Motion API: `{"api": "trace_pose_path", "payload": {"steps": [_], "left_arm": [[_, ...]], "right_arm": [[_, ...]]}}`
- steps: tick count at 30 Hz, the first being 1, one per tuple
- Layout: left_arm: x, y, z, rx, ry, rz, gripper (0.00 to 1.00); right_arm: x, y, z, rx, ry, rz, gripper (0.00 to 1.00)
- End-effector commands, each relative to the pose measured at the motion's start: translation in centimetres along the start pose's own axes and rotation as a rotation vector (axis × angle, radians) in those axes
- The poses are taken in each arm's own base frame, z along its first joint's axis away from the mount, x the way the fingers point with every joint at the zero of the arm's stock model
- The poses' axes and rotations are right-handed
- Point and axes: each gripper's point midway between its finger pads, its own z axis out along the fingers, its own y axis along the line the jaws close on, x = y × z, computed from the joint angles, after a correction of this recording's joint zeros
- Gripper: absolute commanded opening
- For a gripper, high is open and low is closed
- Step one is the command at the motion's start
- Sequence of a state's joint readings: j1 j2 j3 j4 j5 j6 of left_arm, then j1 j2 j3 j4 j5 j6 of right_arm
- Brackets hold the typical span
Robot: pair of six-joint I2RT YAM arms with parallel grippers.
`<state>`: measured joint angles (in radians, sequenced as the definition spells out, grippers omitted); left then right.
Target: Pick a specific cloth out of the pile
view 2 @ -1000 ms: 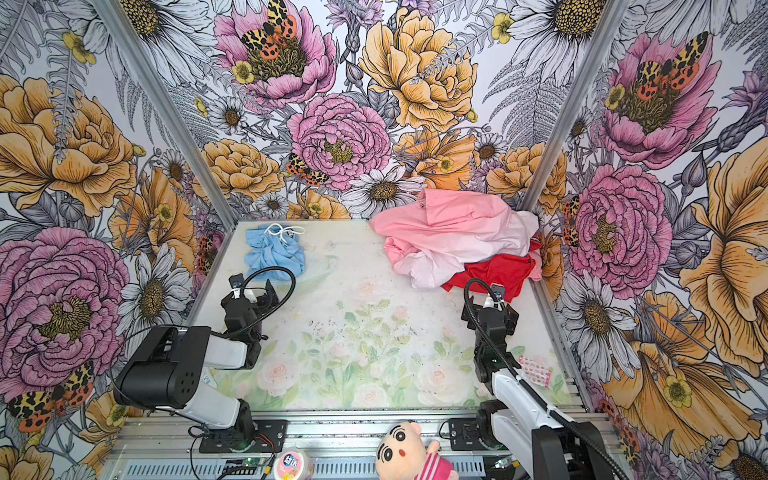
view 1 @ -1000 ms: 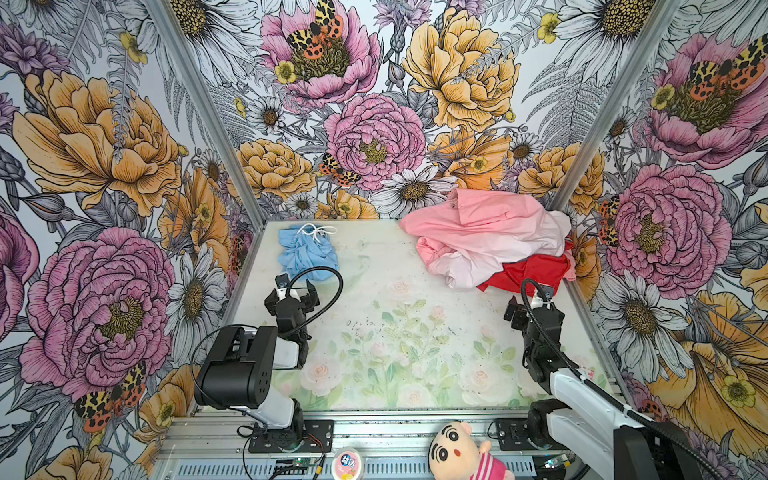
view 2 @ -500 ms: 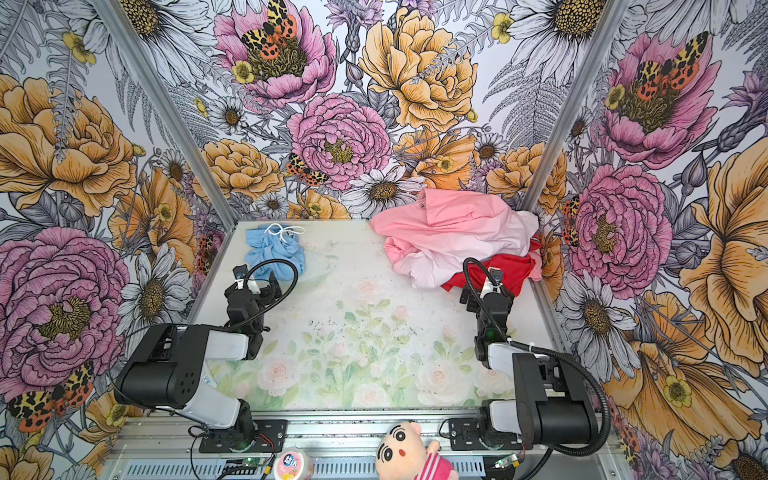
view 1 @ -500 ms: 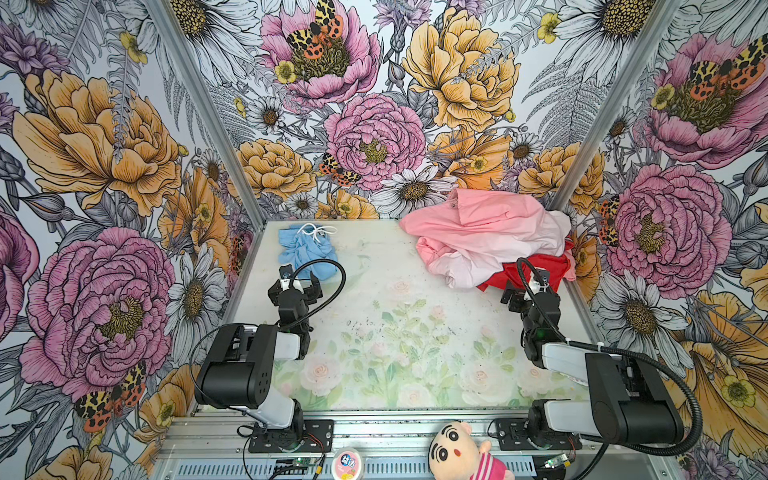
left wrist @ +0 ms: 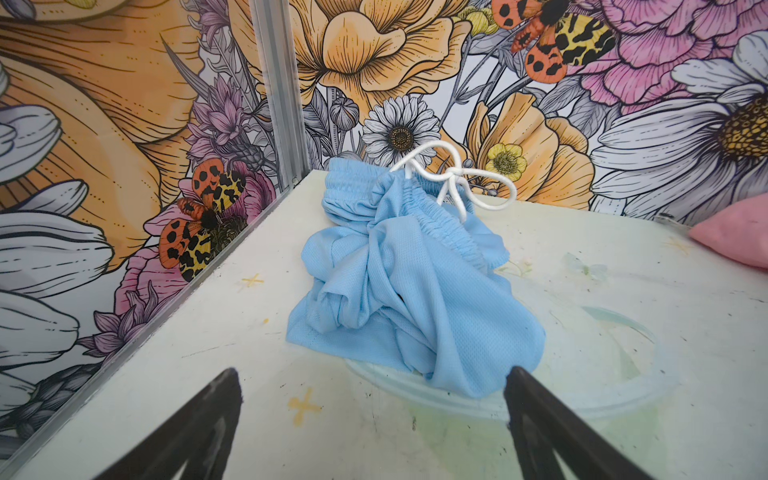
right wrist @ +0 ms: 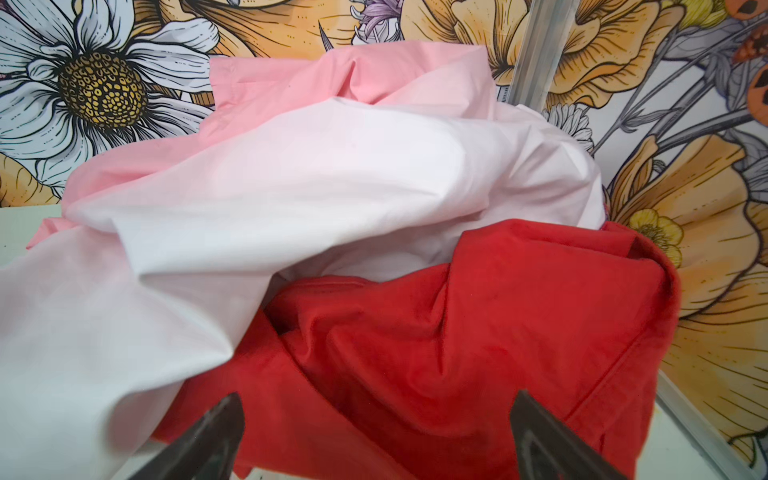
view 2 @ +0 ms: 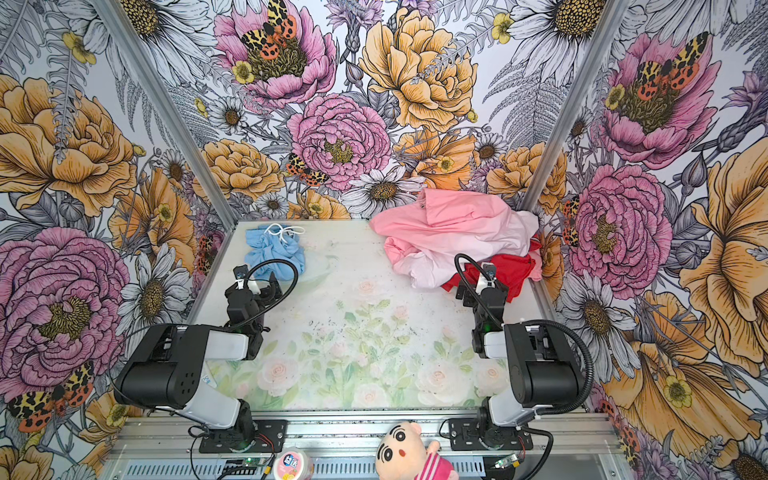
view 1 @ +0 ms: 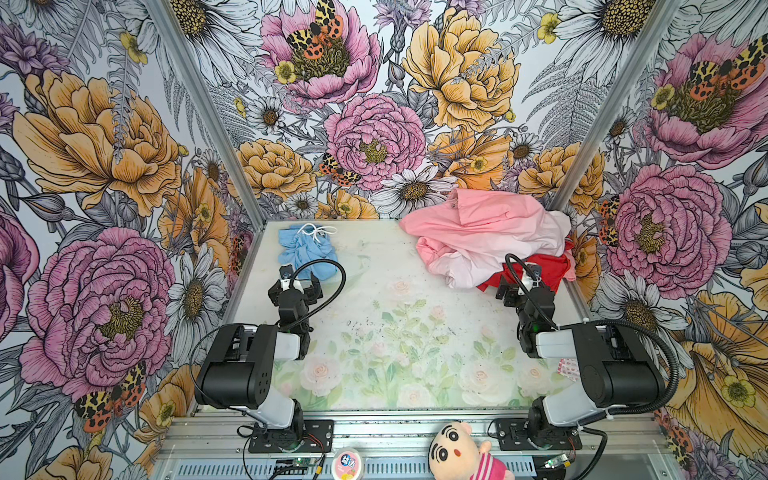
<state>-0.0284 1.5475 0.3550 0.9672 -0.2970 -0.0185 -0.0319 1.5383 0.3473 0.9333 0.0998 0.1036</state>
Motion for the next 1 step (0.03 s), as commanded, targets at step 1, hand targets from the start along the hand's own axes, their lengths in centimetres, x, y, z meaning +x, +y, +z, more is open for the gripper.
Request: {"api": "trace_pose_path", "payload": {"steps": [1], "left_arm": [[-0.23, -0.16, 0.16, 0.018, -0.005, -0.001, 0.99]], "right_arm": [[-0.79, 0.05, -0.33, 0.002, -0.044, -0.002, 0.99]]}}
